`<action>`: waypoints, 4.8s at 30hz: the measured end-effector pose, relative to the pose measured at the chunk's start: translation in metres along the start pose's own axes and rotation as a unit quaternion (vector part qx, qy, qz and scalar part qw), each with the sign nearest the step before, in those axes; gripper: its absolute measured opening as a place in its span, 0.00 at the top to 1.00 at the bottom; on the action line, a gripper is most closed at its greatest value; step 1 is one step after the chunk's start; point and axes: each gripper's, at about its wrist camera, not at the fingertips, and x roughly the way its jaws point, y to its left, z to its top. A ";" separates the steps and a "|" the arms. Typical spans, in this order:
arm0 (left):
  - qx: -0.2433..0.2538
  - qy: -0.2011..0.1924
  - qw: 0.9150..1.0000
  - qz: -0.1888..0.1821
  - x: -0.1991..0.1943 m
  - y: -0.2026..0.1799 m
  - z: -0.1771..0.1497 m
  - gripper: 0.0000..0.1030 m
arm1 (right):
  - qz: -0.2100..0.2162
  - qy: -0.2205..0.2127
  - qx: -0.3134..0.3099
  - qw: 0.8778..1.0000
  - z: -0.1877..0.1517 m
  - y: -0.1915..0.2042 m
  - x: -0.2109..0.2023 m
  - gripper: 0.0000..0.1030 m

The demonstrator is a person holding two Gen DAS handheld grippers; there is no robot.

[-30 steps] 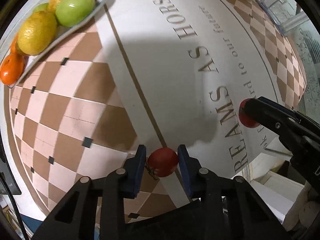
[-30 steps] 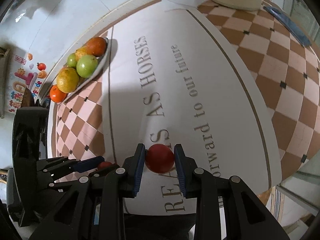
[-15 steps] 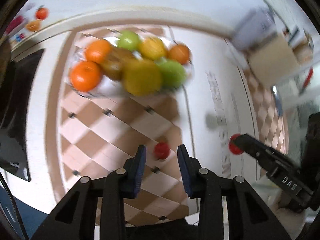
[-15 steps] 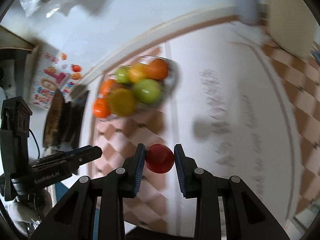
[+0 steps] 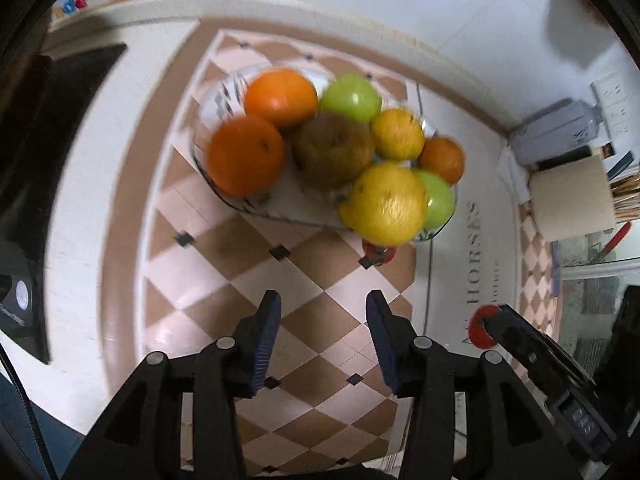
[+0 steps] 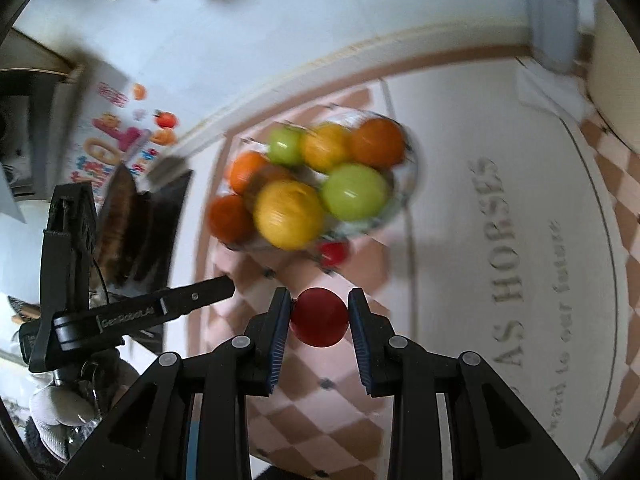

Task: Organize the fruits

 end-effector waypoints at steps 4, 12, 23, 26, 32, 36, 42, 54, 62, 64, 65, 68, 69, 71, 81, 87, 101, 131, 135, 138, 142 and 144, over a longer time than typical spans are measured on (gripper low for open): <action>0.000 0.013 1.000 -0.012 0.036 -0.023 0.000 0.59 | -0.031 -0.002 0.023 0.999 -0.009 -0.030 0.005 0.69; 0.005 0.013 1.000 0.027 0.078 -0.053 0.012 0.59 | -0.060 0.002 0.055 0.997 -0.015 -0.074 0.011 0.69; 0.047 -0.023 0.996 0.077 0.091 -0.068 0.017 0.74 | -0.060 0.003 0.049 0.997 -0.016 -0.082 0.006 0.69; 0.054 -0.032 0.995 0.076 0.078 -0.062 0.008 0.74 | -0.047 0.002 0.041 0.998 -0.015 -0.074 0.003 0.69; 0.016 -0.053 0.998 0.040 0.019 -0.027 -0.006 0.74 | 0.003 0.000 0.010 1.000 -0.009 -0.031 0.012 0.69; -0.015 -0.074 0.997 0.015 -0.030 0.007 -0.001 0.74 | 0.044 -0.002 -0.008 0.999 -0.001 0.015 0.027 0.69; -0.039 -0.095 0.995 -0.006 -0.067 0.049 0.036 0.74 | 0.053 -0.020 -0.028 0.998 0.012 0.080 0.059 0.69; -0.017 -0.001 0.999 -0.038 -0.006 0.093 0.138 0.74 | -0.018 -0.031 0.014 0.999 0.031 0.106 0.124 0.69; -0.002 0.045 0.999 -0.030 0.031 0.099 0.161 0.74 | -0.031 -0.028 0.040 0.998 0.036 0.102 0.142 0.68; -0.001 0.053 0.998 -0.026 0.035 0.100 0.160 0.73 | -0.028 -0.027 0.048 0.998 0.036 0.099 0.140 0.65; -0.004 0.059 0.998 -0.023 0.036 0.101 0.161 0.71 | -0.029 -0.026 0.052 0.998 0.036 0.099 0.140 0.61; -0.004 0.059 0.998 -0.016 0.036 0.103 0.160 0.71 | -0.029 -0.024 0.060 0.997 0.035 0.099 0.137 0.49; 0.000 0.055 0.998 -0.013 0.035 0.102 0.159 0.67 | -0.030 -0.025 0.061 0.997 0.034 0.099 0.134 0.46; 0.010 0.049 0.999 0.004 0.030 0.101 0.156 0.50 | -0.033 -0.027 0.061 0.997 0.030 0.103 0.126 0.37; 0.062 -0.030 0.994 0.082 -0.022 0.093 0.108 0.07 | -0.124 -0.065 0.021 0.990 0.019 0.106 0.047 0.08; 0.075 -0.086 0.988 0.102 -0.061 0.068 0.058 0.06 | -0.171 -0.076 -0.005 0.982 0.010 0.088 0.010 0.05; 0.051 -0.174 0.976 0.122 -0.121 0.000 -0.034 0.06 | -0.163 -0.110 -0.075 0.978 -0.013 0.075 -0.077 0.05; 0.097 -0.276 0.948 0.127 -0.272 -0.036 -0.216 0.06 | -0.139 -0.214 -0.108 0.961 -0.164 0.137 -0.288 0.04; 0.092 -0.283 0.946 0.125 -0.281 -0.035 -0.227 0.06 | -0.134 -0.212 -0.113 0.961 -0.173 0.145 -0.294 0.04; 0.091 -0.283 0.947 0.120 -0.284 -0.035 -0.232 0.06 | -0.135 -0.212 -0.119 0.960 -0.178 0.150 -0.298 0.03; 0.089 -0.279 0.949 0.115 -0.283 -0.037 -0.237 0.06 | -0.131 -0.205 -0.120 0.962 -0.181 0.152 -0.296 0.03; 0.089 -0.279 0.949 0.117 -0.282 -0.037 -0.238 0.06 | -0.131 -0.204 -0.120 0.963 -0.181 0.152 -0.295 0.03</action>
